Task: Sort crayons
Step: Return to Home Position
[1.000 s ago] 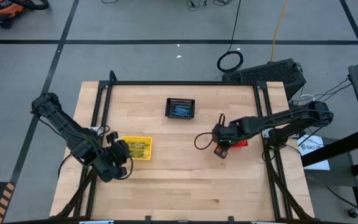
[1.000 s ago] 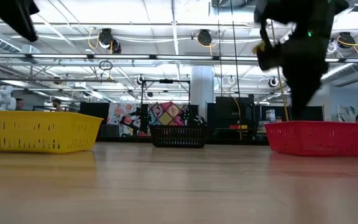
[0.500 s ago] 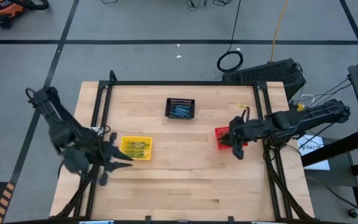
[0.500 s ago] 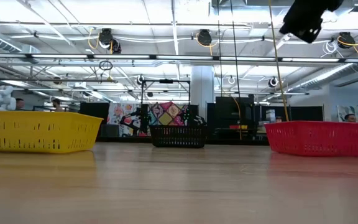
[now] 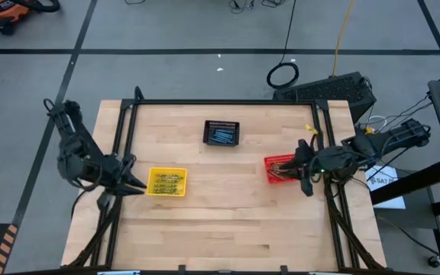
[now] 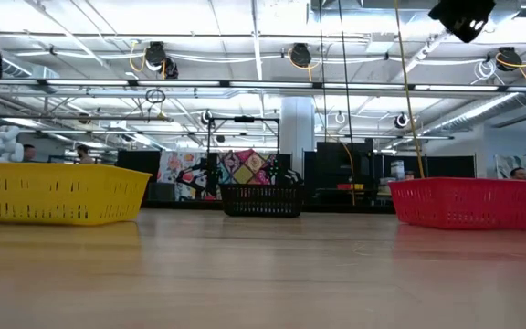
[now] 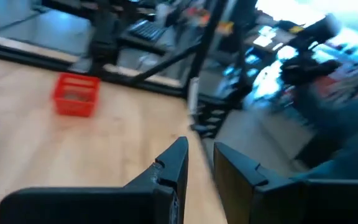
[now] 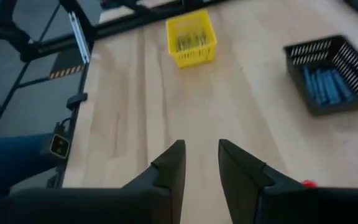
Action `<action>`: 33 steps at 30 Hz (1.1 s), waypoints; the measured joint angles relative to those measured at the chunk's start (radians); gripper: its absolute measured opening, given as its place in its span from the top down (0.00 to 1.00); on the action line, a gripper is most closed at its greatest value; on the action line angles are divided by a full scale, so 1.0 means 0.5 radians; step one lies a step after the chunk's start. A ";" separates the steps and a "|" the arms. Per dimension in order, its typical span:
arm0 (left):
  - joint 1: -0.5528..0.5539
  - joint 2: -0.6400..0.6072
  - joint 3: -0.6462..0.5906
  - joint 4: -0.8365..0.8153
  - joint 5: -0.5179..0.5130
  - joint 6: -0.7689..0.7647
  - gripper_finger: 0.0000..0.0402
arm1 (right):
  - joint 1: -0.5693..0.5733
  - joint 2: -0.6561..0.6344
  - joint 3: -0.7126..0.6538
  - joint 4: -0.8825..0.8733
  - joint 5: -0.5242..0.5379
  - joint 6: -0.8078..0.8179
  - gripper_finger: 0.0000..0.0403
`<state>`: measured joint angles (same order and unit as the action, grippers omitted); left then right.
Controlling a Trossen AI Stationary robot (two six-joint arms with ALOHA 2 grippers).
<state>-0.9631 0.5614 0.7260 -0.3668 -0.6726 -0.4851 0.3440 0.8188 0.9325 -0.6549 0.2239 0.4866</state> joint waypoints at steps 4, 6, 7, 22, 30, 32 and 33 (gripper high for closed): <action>-0.027 -0.244 -0.433 0.515 0.213 0.088 0.80 | 0.087 -0.071 -0.005 0.028 0.231 -0.070 0.80; -0.030 -0.330 -0.680 0.853 0.362 0.149 0.80 | 0.130 -0.114 -0.076 0.175 0.361 -0.152 0.80; -0.030 -0.364 -0.802 1.040 0.445 0.189 0.80 | 0.146 -0.140 -0.127 0.255 0.393 -0.201 0.80; -0.029 -0.502 -1.437 1.784 1.156 0.469 0.80 | 0.300 -0.688 -0.993 1.217 0.381 -0.459 0.80; -0.029 -0.501 -1.438 1.592 1.349 0.636 0.80 | 0.352 -0.954 -1.473 1.694 0.378 -0.721 0.80; -0.029 -0.501 -1.438 1.540 1.336 0.636 0.80 | 0.352 -1.016 -1.590 1.832 0.382 -0.790 0.80; -0.029 -0.501 -1.438 1.524 1.336 0.637 0.80 | 0.351 -1.047 -1.638 1.893 0.384 -0.822 0.80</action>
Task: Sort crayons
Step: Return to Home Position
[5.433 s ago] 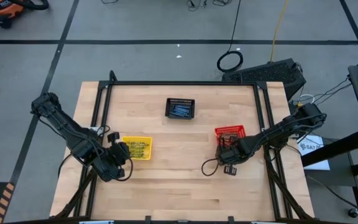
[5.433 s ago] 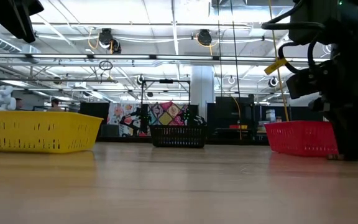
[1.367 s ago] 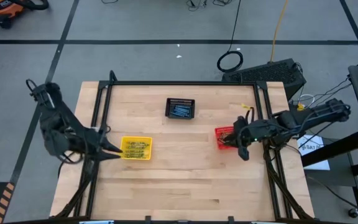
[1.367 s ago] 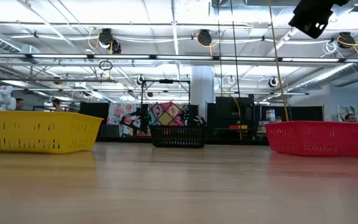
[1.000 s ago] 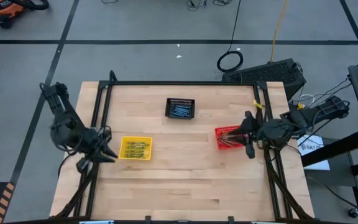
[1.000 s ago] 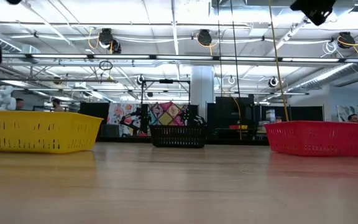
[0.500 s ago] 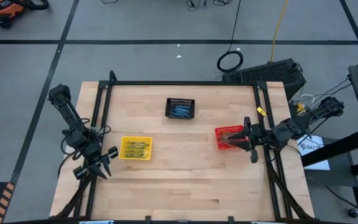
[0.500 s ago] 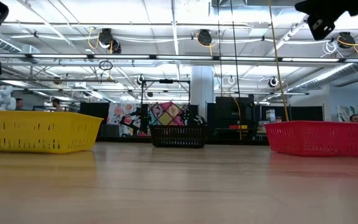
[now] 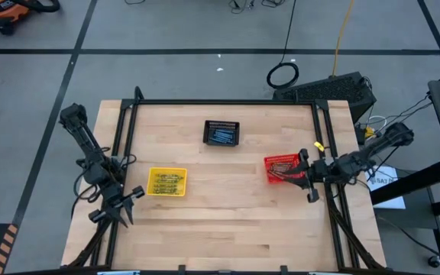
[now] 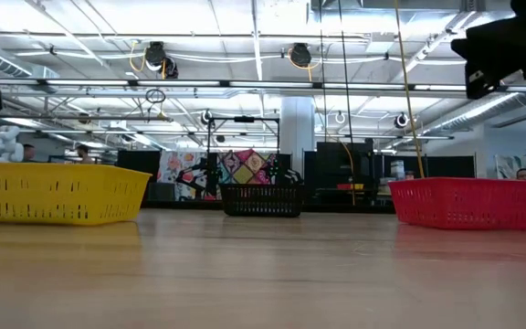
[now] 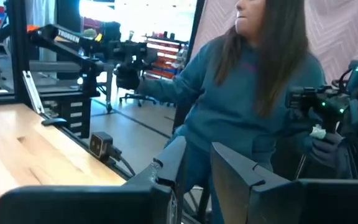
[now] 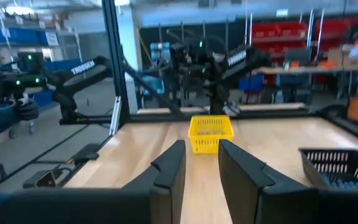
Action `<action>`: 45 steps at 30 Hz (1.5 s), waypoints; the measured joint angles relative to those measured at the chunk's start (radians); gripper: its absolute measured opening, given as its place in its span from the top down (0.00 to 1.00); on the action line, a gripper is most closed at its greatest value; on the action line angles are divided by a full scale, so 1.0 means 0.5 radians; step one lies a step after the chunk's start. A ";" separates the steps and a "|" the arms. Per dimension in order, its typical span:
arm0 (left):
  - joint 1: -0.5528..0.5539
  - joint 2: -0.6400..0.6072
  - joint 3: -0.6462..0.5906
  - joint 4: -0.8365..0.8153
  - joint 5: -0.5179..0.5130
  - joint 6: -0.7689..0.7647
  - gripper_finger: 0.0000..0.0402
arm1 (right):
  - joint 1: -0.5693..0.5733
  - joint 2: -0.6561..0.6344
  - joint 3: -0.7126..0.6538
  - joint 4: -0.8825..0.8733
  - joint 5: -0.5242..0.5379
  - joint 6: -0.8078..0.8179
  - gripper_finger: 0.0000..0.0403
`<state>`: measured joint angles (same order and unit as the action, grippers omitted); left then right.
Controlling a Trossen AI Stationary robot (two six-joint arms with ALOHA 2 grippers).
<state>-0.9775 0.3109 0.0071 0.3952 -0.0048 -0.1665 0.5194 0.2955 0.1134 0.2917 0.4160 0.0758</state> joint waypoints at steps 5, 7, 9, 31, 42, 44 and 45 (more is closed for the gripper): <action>0.000 0.000 0.000 0.002 0.008 0.057 0.80 | 0.000 -0.142 -0.179 0.211 0.005 -0.165 0.80; 0.000 0.000 0.000 -0.015 0.039 0.168 0.80 | 0.000 -0.185 -0.185 0.147 0.017 -0.177 0.80; 0.000 0.000 0.000 -0.042 0.053 0.274 0.80 | -0.001 -0.195 -0.186 0.114 0.003 -0.184 0.80; 0.000 0.000 -0.002 -0.335 0.000 0.403 0.80 | -0.001 -0.208 -0.194 -0.397 -0.161 0.054 0.80; 0.000 0.000 -0.002 -0.363 -0.007 0.403 0.80 | -0.001 -0.208 -0.195 -0.445 -0.162 0.141 0.80; 0.000 0.000 -0.002 -0.362 -0.007 0.401 0.80 | -0.001 -0.208 -0.195 -0.449 -0.162 0.142 0.80; 0.000 0.000 -0.002 -0.362 -0.007 0.401 0.80 | -0.001 -0.208 -0.195 -0.450 -0.162 0.139 0.80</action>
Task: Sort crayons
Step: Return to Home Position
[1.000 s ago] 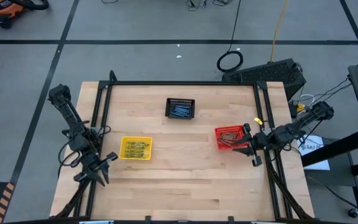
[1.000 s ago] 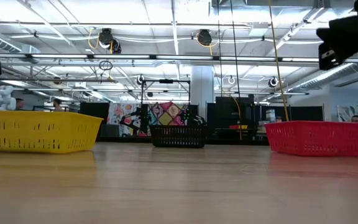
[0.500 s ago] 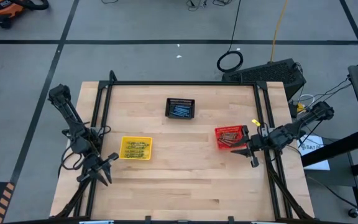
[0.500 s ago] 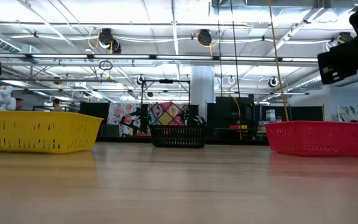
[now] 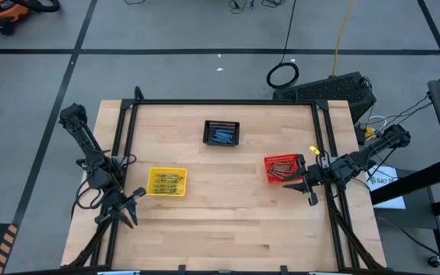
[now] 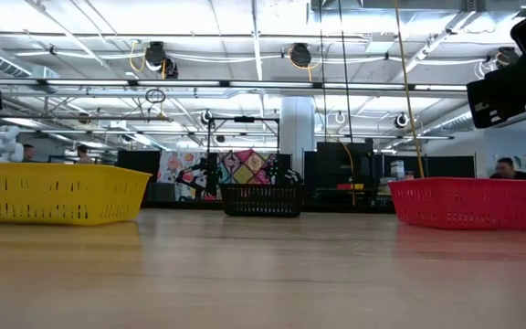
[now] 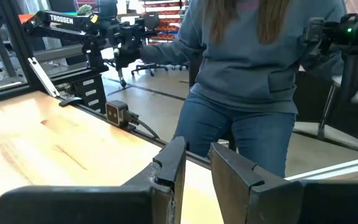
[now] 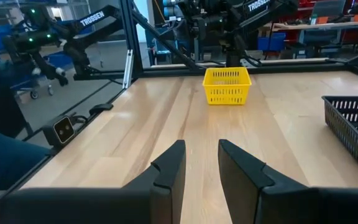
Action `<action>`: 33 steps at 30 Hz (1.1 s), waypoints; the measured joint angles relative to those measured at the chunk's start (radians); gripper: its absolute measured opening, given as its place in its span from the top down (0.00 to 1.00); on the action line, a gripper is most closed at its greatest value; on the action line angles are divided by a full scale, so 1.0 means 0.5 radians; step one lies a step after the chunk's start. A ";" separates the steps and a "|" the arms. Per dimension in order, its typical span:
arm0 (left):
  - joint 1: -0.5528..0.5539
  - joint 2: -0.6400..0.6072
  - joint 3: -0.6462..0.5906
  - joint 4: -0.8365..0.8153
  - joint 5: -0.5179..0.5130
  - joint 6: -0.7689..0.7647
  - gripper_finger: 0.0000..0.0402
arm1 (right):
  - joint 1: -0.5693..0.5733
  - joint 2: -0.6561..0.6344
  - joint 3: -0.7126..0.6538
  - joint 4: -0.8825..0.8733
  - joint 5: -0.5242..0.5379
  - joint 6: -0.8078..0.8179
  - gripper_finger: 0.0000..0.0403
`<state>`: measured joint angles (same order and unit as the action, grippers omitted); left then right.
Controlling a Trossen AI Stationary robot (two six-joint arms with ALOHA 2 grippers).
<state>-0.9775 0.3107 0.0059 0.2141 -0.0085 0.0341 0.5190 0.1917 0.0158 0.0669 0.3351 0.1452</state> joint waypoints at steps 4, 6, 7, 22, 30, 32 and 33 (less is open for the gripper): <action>0.000 0.000 0.000 0.000 0.000 -0.001 0.80 | 0.000 0.000 -0.001 -0.002 0.000 0.056 0.80; 0.000 0.000 0.000 0.000 0.000 -0.001 0.80 | 0.000 0.000 -0.001 -0.003 0.000 0.178 0.80; 0.000 0.000 0.000 0.000 0.000 -0.001 0.80 | 0.000 0.000 -0.001 -0.004 0.000 0.224 0.80; 0.000 -0.010 -0.001 0.001 0.000 -0.001 0.80 | 0.000 -0.003 -0.001 -0.007 -0.001 0.247 0.80; 0.000 -0.117 -0.001 0.002 0.000 -0.002 0.80 | 0.000 -0.128 -0.002 -0.008 -0.001 0.247 0.80; 0.000 -0.155 -0.001 0.001 0.001 -0.002 0.80 | 0.000 -0.167 -0.002 -0.008 0.000 0.247 0.80; 0.000 -0.171 -0.001 0.002 0.001 -0.002 0.80 | -0.001 -0.182 -0.002 -0.008 -0.001 0.247 0.80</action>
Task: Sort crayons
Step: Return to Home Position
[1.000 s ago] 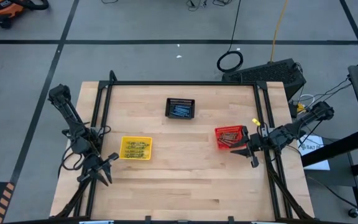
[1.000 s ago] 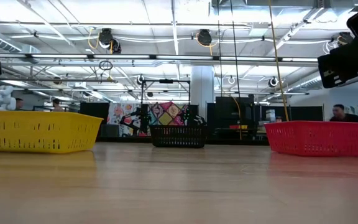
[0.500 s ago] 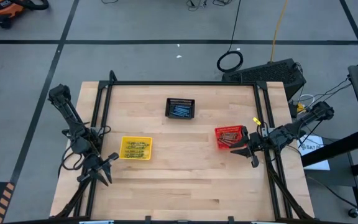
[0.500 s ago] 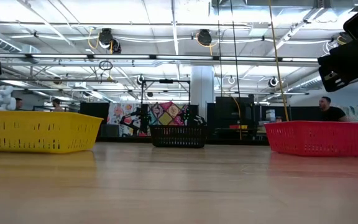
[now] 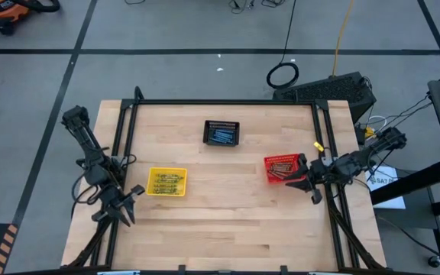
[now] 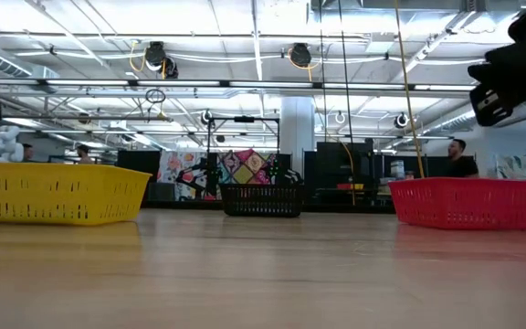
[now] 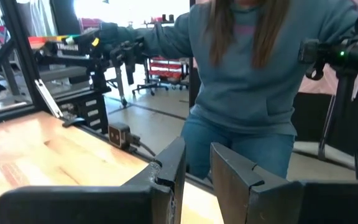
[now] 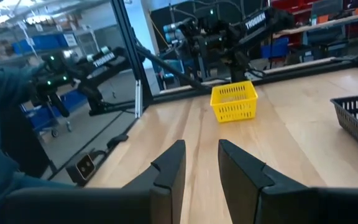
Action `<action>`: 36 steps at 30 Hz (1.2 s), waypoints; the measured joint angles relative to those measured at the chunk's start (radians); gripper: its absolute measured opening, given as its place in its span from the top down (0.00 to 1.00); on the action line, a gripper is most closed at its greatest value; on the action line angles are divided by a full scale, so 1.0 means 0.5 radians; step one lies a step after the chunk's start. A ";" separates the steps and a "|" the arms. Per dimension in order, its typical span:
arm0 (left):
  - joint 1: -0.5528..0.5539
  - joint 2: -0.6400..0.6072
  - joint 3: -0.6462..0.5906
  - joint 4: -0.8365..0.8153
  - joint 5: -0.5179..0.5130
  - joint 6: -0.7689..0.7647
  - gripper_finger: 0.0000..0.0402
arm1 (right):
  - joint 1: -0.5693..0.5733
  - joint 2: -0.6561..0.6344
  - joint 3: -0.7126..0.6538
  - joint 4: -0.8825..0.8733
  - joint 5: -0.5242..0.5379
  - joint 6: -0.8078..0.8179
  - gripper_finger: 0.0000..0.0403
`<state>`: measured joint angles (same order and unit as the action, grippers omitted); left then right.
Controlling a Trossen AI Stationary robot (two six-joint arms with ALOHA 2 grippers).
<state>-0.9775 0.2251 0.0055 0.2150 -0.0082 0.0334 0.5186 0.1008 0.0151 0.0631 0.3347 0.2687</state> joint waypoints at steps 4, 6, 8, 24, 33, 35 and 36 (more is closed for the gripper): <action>0.000 -0.048 0.000 -0.001 0.000 0.000 0.80 | 0.000 -0.062 0.000 0.000 0.000 0.000 0.80; 0.000 -0.077 0.000 -0.007 0.000 0.000 0.80 | 0.000 -0.108 0.000 0.000 0.000 0.000 0.80; 0.000 -0.130 0.000 -0.025 0.000 0.001 0.80 | 0.000 -0.161 0.000 0.000 0.000 0.000 0.80; 0.000 -0.449 -0.001 -0.307 -0.047 0.001 0.80 | 0.001 -0.200 0.000 0.024 0.003 0.000 0.80; 0.000 -0.449 -0.001 -0.305 -0.048 0.001 0.80 | 0.001 -0.200 0.000 0.027 0.003 0.000 0.80; 0.000 -0.449 -0.001 -0.304 -0.048 0.001 0.80 | 0.001 -0.200 0.000 0.027 0.004 0.000 0.80; 0.001 -0.449 -0.001 -0.302 -0.049 0.001 0.80 | 0.001 -0.200 0.000 0.027 0.004 -0.001 0.80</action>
<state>-0.9773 0.0006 0.0051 0.0638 -0.0325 0.0338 0.5190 0.0006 0.0151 0.0765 0.3367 0.2684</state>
